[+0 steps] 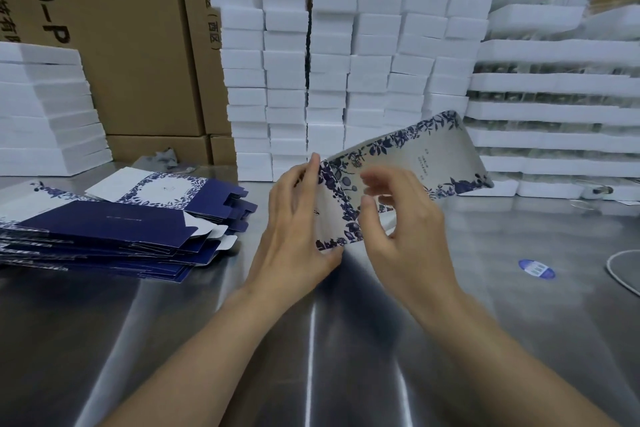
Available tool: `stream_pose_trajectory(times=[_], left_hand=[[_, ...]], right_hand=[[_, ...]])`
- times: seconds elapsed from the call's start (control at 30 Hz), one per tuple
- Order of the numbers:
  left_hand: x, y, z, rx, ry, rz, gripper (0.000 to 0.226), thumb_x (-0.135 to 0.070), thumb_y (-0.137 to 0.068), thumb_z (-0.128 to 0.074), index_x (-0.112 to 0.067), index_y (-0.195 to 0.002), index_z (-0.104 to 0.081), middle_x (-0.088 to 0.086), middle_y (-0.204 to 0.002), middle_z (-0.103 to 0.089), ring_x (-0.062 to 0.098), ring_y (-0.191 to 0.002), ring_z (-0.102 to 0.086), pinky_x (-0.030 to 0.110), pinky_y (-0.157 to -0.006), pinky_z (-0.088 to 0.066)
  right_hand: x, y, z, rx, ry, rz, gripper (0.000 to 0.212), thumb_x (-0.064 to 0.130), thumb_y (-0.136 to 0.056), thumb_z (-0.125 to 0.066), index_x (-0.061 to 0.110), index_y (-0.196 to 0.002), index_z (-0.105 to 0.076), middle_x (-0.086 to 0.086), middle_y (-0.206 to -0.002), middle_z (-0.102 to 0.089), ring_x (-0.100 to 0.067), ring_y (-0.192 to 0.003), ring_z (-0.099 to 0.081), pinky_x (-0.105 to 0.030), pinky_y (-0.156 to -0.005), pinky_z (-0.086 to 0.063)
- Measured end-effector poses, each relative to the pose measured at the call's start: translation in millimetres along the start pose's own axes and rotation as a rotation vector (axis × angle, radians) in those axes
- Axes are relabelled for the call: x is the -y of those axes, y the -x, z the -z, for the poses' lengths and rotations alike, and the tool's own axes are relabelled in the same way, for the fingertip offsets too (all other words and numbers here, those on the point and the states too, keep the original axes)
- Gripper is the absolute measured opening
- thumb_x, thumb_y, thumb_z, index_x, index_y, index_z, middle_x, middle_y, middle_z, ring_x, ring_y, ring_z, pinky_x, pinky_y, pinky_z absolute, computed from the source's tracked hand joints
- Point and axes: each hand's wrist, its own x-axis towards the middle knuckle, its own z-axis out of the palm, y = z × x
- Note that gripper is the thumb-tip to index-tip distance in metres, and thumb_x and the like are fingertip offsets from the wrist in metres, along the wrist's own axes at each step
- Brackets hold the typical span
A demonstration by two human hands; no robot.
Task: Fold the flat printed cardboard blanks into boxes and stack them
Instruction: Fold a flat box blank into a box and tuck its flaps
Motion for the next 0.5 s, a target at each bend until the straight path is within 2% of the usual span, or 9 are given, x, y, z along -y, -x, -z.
stream_pose_trajectory(times=[0.1, 0.17, 0.23, 0.3, 0.37, 0.43, 0.5], left_hand=[[0, -1, 6, -0.01, -0.036, -0.036, 0.134, -0.024, -0.071, -0.091, -0.036, -0.168, 0.0, -0.008, -0.162, -0.019, 0.013, -0.152, -0.022, 0.015, -0.105, -0.033], [0, -2, 11, -0.005, -0.077, -0.104, 0.132, -0.02, -0.071, -0.091, -0.032, -0.169, -0.004, -0.005, -0.163, -0.021, 0.018, -0.153, -0.023, 0.023, -0.101, -0.045], [-1, -3, 13, 0.033, -0.118, -0.188, 0.129, -0.016, -0.07, -0.09, -0.031, -0.169, -0.009, -0.003, -0.165, -0.021, 0.021, -0.155, -0.023, 0.03, -0.09, -0.058], [-4, -4, 13, 0.065, -0.162, -0.271, 0.127, -0.015, -0.069, -0.09, -0.032, -0.169, -0.013, -0.003, -0.168, -0.021, 0.02, -0.16, -0.018, 0.026, -0.086, -0.058], [-9, -4, 10, 0.064, -0.187, -0.361, 0.123, -0.014, -0.069, -0.088, -0.032, -0.168, -0.018, -0.002, -0.168, -0.024, 0.019, -0.162, -0.016, 0.021, -0.093, -0.048], [-16, -3, 7, 0.05, -0.153, -0.434, 0.12, -0.013, -0.069, -0.087, -0.031, -0.167, -0.021, 0.0, -0.168, -0.027, 0.021, -0.162, -0.017, 0.019, -0.096, -0.045], [-25, -2, 4, 0.041, -0.103, -0.49, 0.117, -0.013, -0.071, -0.086, -0.031, -0.167, -0.021, 0.0, -0.167, -0.027, 0.022, -0.162, -0.018, 0.02, -0.092, -0.05]], right_hand=[[-7, -7, 8, 0.032, 0.058, -0.192, 0.016, 0.028, -0.098, -0.051, 0.028, -0.104, -0.066, 0.015, -0.094, -0.071, -0.005, -0.089, -0.069, -0.039, -0.081, -0.058], [-15, -13, 14, 0.175, 0.118, -0.349, 0.022, 0.03, -0.099, -0.05, 0.029, -0.099, -0.072, 0.011, -0.089, -0.076, -0.012, -0.084, -0.074, -0.043, -0.083, -0.06], [-19, -19, 21, 0.398, 0.115, -0.473, 0.026, 0.021, -0.102, -0.052, 0.026, -0.104, -0.077, 0.006, -0.093, -0.079, -0.016, -0.082, -0.077, -0.044, -0.086, -0.06], [-18, -23, 27, 0.565, -0.046, -0.546, 0.034, 0.002, -0.103, -0.048, 0.019, -0.106, -0.077, 0.006, -0.094, -0.08, -0.008, -0.076, -0.075, -0.038, -0.079, -0.061], [-16, -23, 34, 0.649, -0.14, -0.565, 0.044, -0.009, -0.099, -0.043, 0.021, -0.104, -0.074, 0.01, -0.082, -0.078, 0.002, -0.061, -0.065, -0.017, -0.058, -0.052], [-19, -22, 38, 0.683, -0.128, -0.58, 0.041, -0.007, -0.1, -0.043, 0.023, -0.101, -0.07, 0.009, -0.07, -0.073, 0.004, -0.049, -0.056, -0.009, -0.044, -0.04], [-27, -21, 38, 0.721, -0.178, -0.612, 0.039, -0.007, -0.104, -0.042, 0.022, -0.09, -0.064, 0.011, -0.059, -0.066, 0.009, -0.046, -0.057, -0.004, -0.044, -0.039]])
